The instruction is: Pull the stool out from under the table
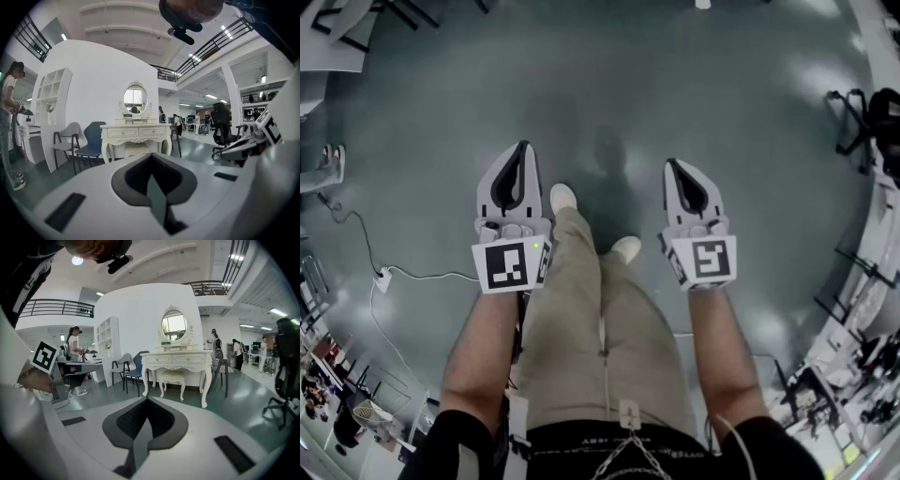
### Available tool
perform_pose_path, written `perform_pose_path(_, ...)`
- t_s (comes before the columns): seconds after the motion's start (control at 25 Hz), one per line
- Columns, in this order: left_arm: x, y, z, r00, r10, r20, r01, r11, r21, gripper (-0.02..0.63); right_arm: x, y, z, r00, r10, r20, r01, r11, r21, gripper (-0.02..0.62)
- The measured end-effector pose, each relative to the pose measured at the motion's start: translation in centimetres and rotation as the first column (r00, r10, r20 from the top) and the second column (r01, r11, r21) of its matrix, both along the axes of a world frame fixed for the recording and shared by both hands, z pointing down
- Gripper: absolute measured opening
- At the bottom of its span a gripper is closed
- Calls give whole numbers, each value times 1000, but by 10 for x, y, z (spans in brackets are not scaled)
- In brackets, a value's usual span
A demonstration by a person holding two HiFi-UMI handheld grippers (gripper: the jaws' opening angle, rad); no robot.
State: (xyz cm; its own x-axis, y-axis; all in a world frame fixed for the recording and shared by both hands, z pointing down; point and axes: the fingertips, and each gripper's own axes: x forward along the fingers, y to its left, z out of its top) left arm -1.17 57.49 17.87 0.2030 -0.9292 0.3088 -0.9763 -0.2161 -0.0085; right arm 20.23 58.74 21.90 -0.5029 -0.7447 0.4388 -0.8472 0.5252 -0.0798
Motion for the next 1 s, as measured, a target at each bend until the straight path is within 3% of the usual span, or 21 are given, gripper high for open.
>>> perform_pose_path(0.12,0,-19,17,1000,-6,13,6,1000,-4,3,-8,-30,18,1000,-16,-22,17,999,28,-11)
perform_pose_path(0.4,-10,-48,75,987,141,78,-131,984,-121,11,-31,-76,53,1000,-12,-20,13,999,48,-11)
perform_pose_path(0.6,-23,-81,97,986,153,67,-140,977,-161,141,-50,-92,67,1000,1,-10,-1,999,33,-9)
perform_pose_path(0.64,-26,-88,97,988,144,59,-134,979,-152,154,-52,-94,69,1000,2,-1,-2,1000,29,5)
perform_pose_path(0.72,-31,-99,98,990,131,47,-124,983,-134,169,-57,-99,76,1000,-2,15,2,1000,8,195)
perform_pose_path(0.88,-40,-113,101,992,125,23,-121,984,-129,210,-54,-114,81,999,34,12,-34,999,-1,252)
perform_pose_path(1.0,-49,-120,105,990,136,34,-129,977,-167,224,-54,-126,76,999,51,18,-51,999,-6,264)
